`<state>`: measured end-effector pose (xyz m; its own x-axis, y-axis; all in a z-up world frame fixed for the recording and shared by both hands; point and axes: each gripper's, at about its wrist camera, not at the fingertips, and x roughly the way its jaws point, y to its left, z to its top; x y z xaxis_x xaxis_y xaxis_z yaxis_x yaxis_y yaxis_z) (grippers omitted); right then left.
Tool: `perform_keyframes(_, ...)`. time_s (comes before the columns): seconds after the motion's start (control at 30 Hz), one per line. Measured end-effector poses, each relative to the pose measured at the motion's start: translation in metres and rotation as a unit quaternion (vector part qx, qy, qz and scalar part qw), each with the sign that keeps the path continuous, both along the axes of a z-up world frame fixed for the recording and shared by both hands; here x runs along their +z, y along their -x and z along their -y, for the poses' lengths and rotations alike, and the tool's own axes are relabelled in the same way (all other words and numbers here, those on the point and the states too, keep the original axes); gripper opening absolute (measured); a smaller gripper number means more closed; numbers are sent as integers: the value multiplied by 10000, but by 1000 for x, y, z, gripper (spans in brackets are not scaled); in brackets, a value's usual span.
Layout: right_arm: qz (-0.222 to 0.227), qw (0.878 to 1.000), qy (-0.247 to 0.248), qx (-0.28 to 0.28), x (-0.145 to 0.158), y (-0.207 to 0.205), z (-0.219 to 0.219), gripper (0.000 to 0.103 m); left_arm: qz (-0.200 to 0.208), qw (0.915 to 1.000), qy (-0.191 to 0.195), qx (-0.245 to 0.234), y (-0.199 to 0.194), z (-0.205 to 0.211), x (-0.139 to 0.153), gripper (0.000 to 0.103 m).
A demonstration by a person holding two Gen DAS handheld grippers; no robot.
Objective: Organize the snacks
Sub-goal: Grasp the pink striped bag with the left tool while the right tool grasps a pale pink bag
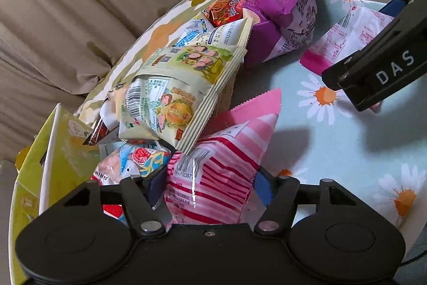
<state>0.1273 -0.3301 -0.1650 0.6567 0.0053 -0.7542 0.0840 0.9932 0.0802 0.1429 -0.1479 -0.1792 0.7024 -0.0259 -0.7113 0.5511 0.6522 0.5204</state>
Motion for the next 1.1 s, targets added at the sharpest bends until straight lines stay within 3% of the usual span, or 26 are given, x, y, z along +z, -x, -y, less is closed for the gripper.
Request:
perform_keyframes(0.13, -23, 10000, 32, 60, -3, 0, 0, 103, -114, 9999, 76, 70, 6, -1, 3, 62)
perform_keyframes(0.53, -120, 9993, 233, 271, -10, -4, -5, 103, -282, 9983, 334, 388, 27, -5, 13, 62)
perform_keyframes(0.67, -292, 9970, 580, 429, -15, -9, -13, 103, -244, 9980, 401, 414, 33, -7, 19, 62)
perform_keyframes(0.73, -347, 9949, 784, 532, -17, -9, -17, 91, -222, 9979, 427, 440, 36, -7, 22, 62)
perform_keyframes(0.83, -371, 9954, 659, 584, -16, -7, -16, 80, -177, 9973, 492, 508, 42, -9, 27, 62)
perform_keyframes(1.1, -297, 9953, 580, 717, 1, 2, -22, 63, -4, 9945, 762, 713, 58, -20, 54, 62)
